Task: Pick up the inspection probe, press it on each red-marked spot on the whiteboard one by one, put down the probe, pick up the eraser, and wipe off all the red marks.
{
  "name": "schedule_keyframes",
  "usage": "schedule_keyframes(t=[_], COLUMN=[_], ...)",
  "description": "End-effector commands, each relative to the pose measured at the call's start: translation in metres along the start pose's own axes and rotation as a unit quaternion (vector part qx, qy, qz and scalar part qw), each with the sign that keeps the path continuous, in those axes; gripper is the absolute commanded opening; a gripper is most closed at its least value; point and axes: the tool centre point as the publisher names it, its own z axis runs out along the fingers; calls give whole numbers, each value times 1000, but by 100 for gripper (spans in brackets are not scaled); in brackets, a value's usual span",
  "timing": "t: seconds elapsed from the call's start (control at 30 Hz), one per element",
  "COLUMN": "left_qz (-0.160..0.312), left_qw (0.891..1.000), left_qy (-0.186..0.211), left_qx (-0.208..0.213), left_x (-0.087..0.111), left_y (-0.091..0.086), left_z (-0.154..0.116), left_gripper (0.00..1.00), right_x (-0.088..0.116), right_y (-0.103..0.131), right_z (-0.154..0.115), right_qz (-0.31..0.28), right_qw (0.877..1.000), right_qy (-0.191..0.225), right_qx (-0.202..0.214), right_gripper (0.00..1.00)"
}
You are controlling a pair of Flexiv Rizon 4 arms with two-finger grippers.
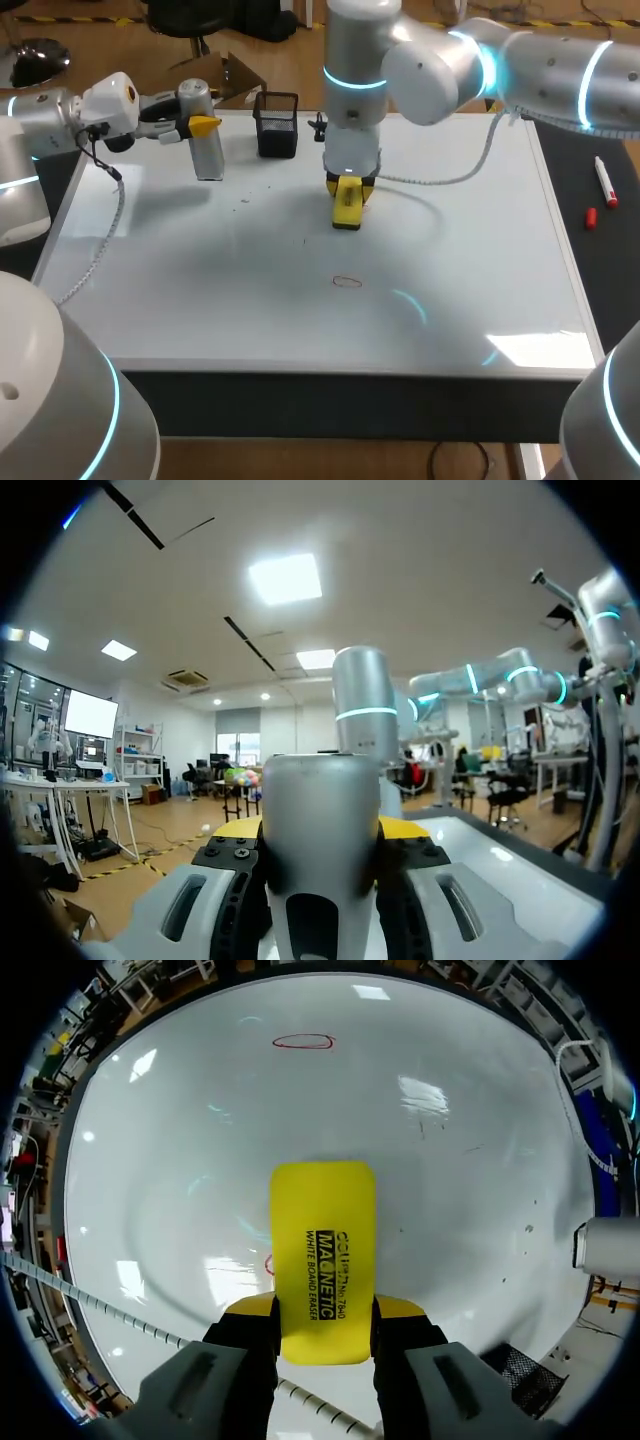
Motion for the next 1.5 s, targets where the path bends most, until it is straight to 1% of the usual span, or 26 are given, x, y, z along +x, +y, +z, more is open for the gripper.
schedule_keyframes(t=[0.03, 0.37, 0.7, 0.87, 1.03, 1.27, 1.37, 1.5], left_qz=[1, 1, 1, 1, 1, 1, 1, 1], left_qw=[1000, 1000, 1000, 1000, 1000, 1000, 1000, 1000], left_qy=[-1, -1, -1, -1, -1, -1, -1, -1], left_qx=[0, 0, 0, 0, 0, 0, 0, 0], left_x=[1, 1, 1, 1, 1, 1, 1, 1], left_y=[-1, -1, -1, -1, -1, -1, -1, -1], left_z=[0, 0, 0, 0, 0, 0, 0, 0], left_gripper=[0, 0, 0, 0, 0, 0, 0, 0], right_x=[15, 39, 56, 62, 67, 67, 67, 67], right_y=[-4, -7, -4, -2, -3, -4, -6, -7], right_z=[16, 22, 28, 26, 14, -20, -30, -38], right_qz=[5, 29, 45, 48, 50, 36, 28, 21], right_qw=[1000, 1000, 999, 999, 999, 999, 999, 999], right_qy=[-1, 9, 15, 17, 17, 13, 9, 11], right_qx=[-1, -4, -9, -9, 3, 30, 36, 42], right_gripper=[0, 0, 0, 0, 0, 0, 0, 0])
